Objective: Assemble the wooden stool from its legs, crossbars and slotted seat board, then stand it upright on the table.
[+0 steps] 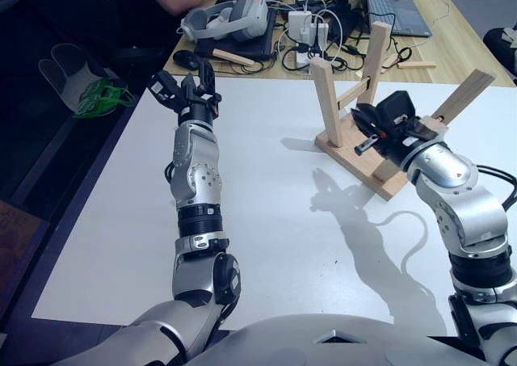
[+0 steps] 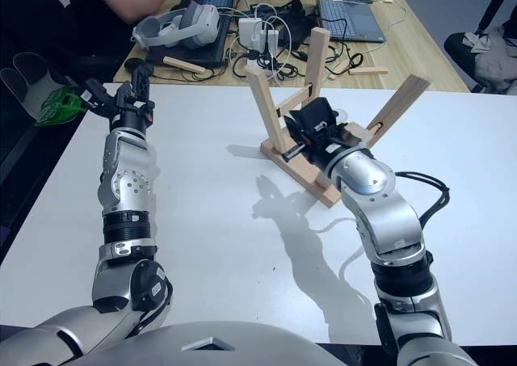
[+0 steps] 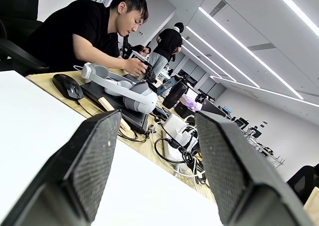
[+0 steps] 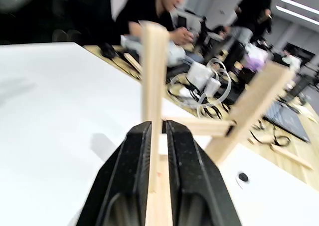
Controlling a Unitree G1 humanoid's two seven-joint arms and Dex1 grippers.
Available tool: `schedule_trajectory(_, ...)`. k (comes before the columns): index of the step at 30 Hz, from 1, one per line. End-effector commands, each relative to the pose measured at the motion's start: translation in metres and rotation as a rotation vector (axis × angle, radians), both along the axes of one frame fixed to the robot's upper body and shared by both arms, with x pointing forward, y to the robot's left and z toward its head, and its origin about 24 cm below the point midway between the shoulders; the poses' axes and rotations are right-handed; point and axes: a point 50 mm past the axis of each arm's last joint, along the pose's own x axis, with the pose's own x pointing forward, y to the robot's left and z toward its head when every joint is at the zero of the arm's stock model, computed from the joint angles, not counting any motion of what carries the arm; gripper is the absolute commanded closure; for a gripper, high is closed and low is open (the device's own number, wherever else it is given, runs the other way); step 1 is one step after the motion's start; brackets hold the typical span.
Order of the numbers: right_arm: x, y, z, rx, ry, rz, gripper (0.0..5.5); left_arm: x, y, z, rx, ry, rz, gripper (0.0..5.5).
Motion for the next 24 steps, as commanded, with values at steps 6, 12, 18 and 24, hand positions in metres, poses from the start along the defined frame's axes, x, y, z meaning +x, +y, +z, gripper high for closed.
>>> schedule_trajectory(6,0.02,-0.052,-0.011,-0.012,-0.04,-0.413,4.96,0.0,-0.001,-0.002,0.006,0.017,-0.004,2.77)
schedule_trajectory(12,0.041,-0.001,-0.01,0.124,0.043,-0.153,4.96,0.002,-0.002,-0.002,0.004,0.023,-0.011,2.77)
schedule_trajectory(18,0.061,0.03,-0.017,0.223,0.175,0.002,4.96,0.005,-0.009,-0.002,0.001,0.028,-0.029,2.77)
schedule_trajectory(24,0.044,0.049,-0.017,0.287,0.27,0.216,4.96,0.005,-0.009,-0.002,-0.002,0.032,-0.027,2.77)
